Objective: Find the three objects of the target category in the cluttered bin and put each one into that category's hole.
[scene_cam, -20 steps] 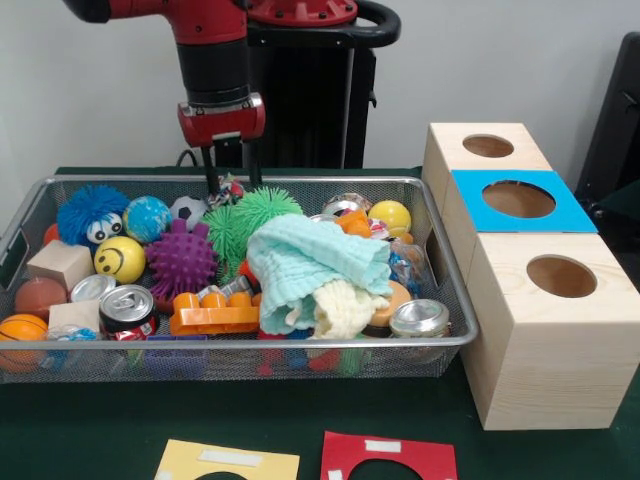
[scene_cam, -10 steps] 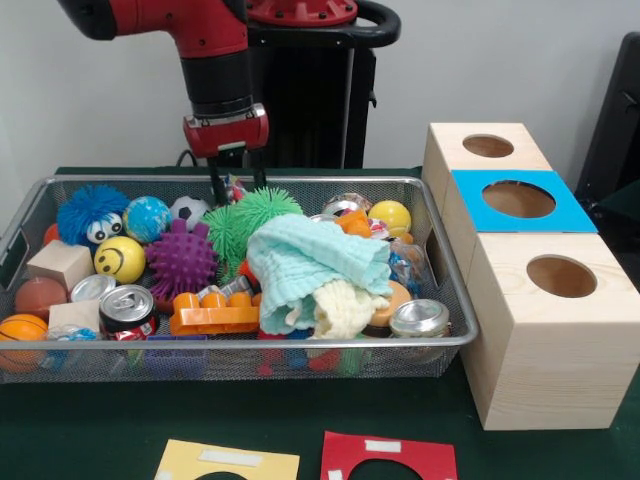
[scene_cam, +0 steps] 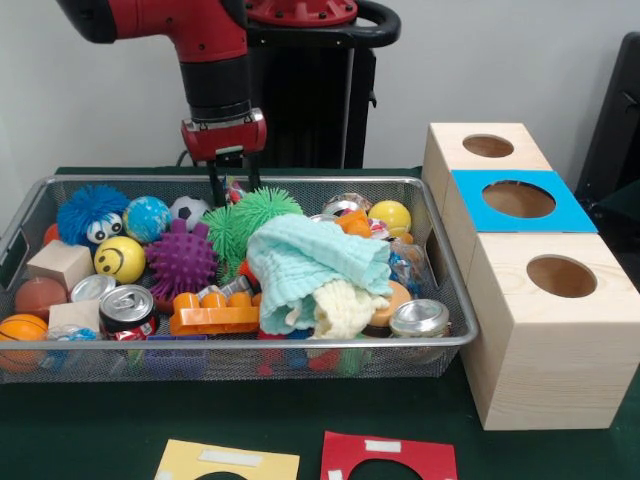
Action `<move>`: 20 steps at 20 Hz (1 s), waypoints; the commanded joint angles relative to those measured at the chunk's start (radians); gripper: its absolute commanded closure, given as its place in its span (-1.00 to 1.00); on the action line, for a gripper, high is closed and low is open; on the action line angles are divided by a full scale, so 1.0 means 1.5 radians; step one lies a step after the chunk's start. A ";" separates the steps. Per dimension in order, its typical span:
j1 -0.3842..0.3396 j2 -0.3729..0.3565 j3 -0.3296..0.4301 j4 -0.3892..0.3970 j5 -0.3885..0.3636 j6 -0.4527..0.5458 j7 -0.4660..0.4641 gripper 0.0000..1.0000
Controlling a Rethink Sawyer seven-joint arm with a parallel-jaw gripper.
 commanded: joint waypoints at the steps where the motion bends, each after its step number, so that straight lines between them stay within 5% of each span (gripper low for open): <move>1: 0.012 0.009 -0.034 -0.051 -0.034 0.018 -0.027 1.00; 4: 0.027 -0.002 -0.040 -0.051 -0.040 0.020 -0.026 1.00; 20: -0.077 -0.082 0.110 -0.041 0.166 0.173 -0.219 1.00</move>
